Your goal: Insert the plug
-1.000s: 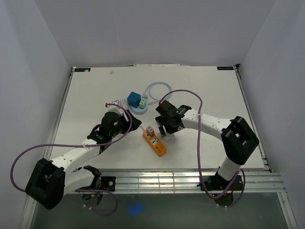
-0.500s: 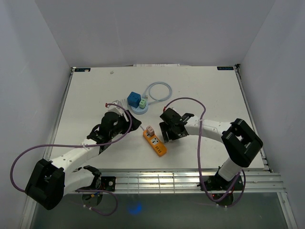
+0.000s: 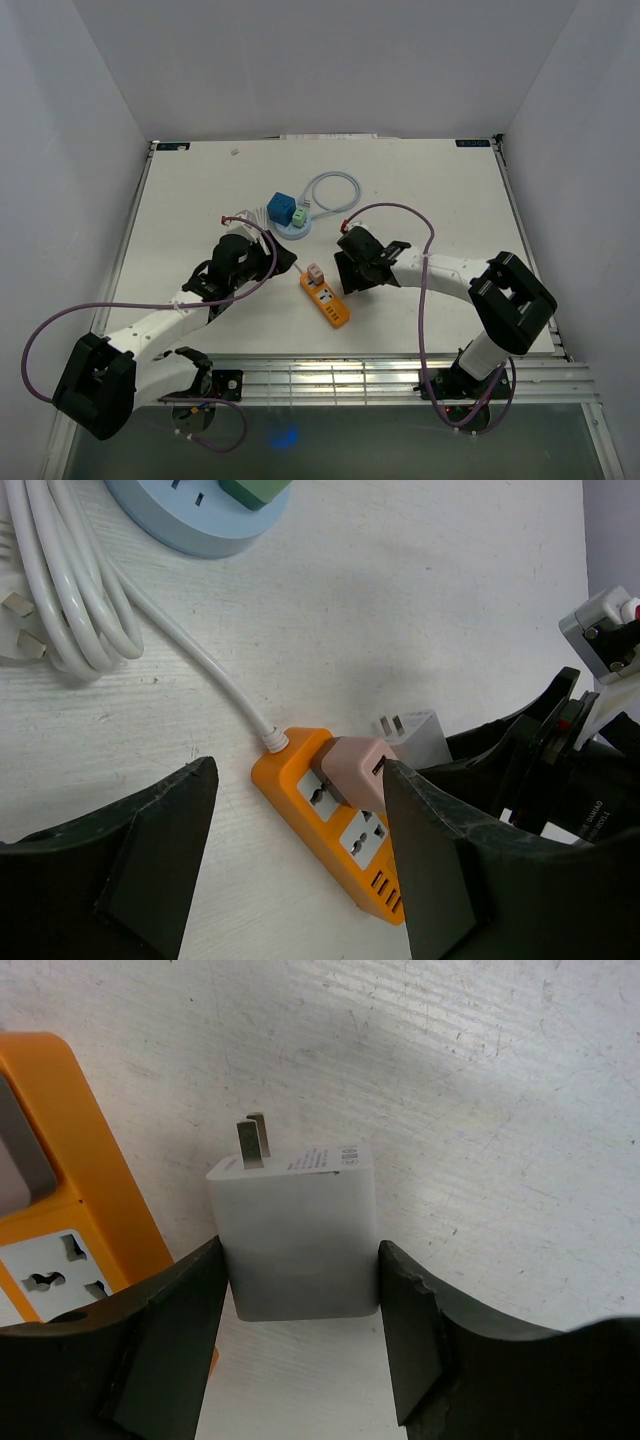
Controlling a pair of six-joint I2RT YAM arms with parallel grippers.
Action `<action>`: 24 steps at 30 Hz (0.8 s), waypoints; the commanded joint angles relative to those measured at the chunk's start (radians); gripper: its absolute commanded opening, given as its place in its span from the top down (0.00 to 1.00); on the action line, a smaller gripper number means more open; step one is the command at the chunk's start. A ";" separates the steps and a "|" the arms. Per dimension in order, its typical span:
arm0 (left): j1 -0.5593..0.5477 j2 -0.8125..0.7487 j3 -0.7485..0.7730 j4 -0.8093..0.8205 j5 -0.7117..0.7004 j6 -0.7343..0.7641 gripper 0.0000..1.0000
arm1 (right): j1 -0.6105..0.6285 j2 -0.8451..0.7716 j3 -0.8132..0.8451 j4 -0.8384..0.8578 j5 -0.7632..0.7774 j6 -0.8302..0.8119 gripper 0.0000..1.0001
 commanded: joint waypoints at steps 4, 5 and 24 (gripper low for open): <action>0.005 -0.009 0.057 -0.004 0.062 0.022 0.22 | 0.006 -0.081 -0.015 0.005 0.006 -0.051 0.55; 0.005 -0.001 0.069 -0.004 0.081 0.038 0.22 | 0.007 -0.121 -0.016 -0.006 0.003 -0.065 0.56; -0.098 0.168 0.399 -0.169 0.309 -0.059 0.16 | 0.015 -0.474 0.023 0.026 -0.296 -0.228 0.56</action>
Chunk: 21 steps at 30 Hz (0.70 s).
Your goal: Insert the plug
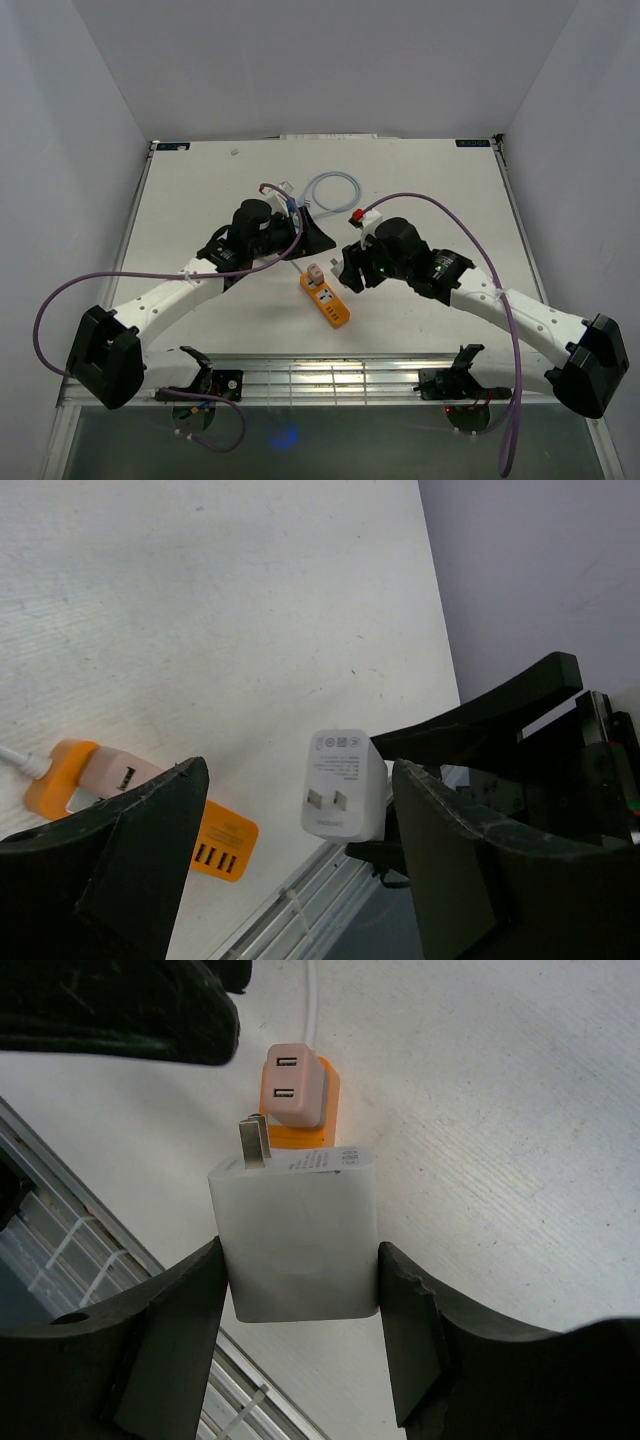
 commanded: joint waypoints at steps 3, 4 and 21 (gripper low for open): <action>-0.033 0.009 0.064 -0.025 0.050 -0.049 0.12 | 0.010 0.011 0.104 -0.006 -0.042 -0.034 0.55; -0.036 0.009 0.067 -0.026 0.055 -0.053 0.11 | 0.010 0.007 0.104 -0.002 -0.041 -0.034 0.56; -0.068 0.052 0.073 -0.040 0.121 -0.138 0.07 | 0.010 0.005 0.150 0.043 0.004 -0.011 0.57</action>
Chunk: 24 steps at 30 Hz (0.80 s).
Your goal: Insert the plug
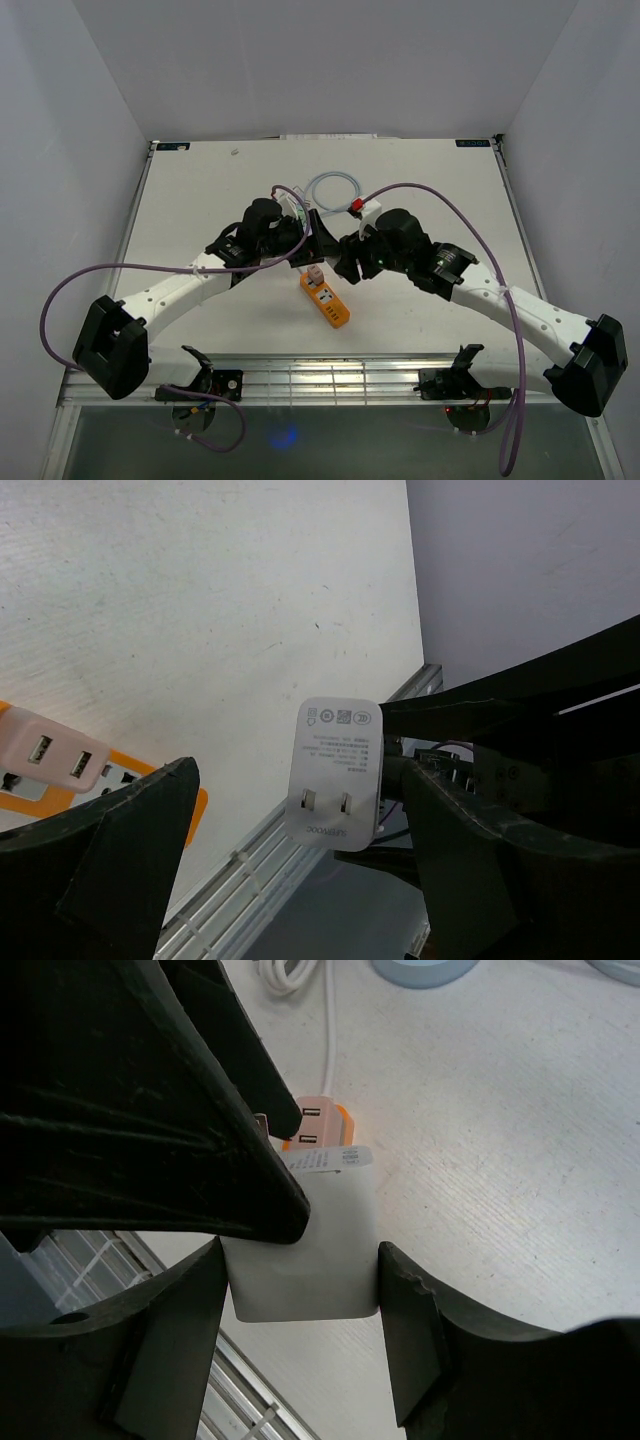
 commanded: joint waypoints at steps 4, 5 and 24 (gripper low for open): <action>-0.018 -0.003 0.001 0.044 0.044 -0.066 0.14 | 0.005 -0.003 0.064 0.067 0.005 0.006 0.58; -0.019 0.000 -0.002 0.050 0.048 -0.072 0.16 | 0.007 -0.001 0.064 0.075 -0.003 0.004 0.58; -0.049 0.006 -0.030 0.150 0.071 -0.144 0.88 | 0.005 -0.011 -0.013 0.147 -0.014 -0.017 0.34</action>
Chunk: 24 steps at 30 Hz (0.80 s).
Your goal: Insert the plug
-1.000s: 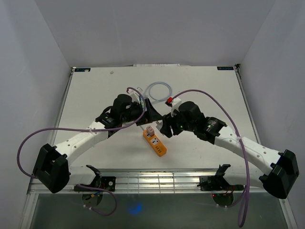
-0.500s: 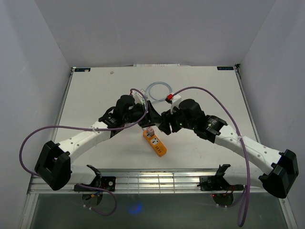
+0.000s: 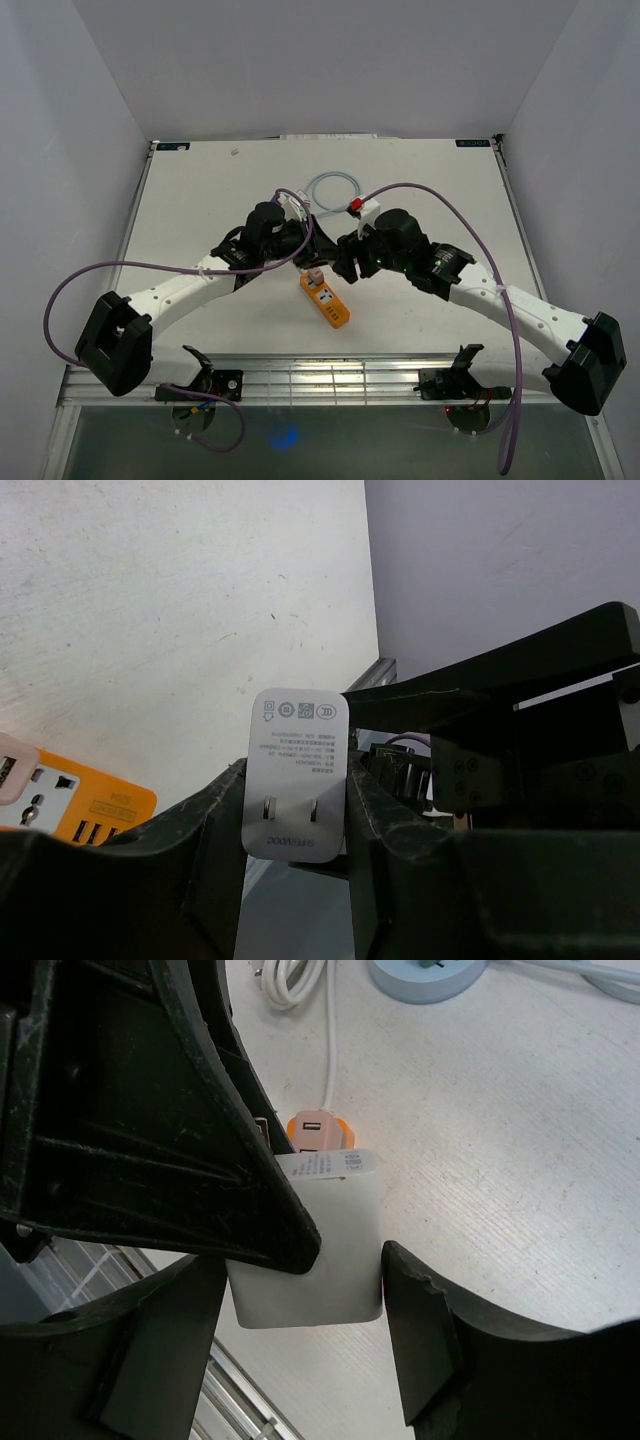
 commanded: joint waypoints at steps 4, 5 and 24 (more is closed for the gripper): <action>-0.010 -0.010 0.046 -0.079 -0.013 -0.031 1.00 | 0.007 -0.075 -0.056 0.118 0.007 -0.046 0.21; 0.008 -0.002 0.075 -0.104 -0.012 -0.030 1.00 | 0.007 -0.092 -0.069 0.129 0.010 -0.051 0.16; 0.074 0.199 0.425 -0.596 -0.029 -0.080 1.00 | 0.041 -0.238 -0.219 0.296 0.064 -0.304 0.22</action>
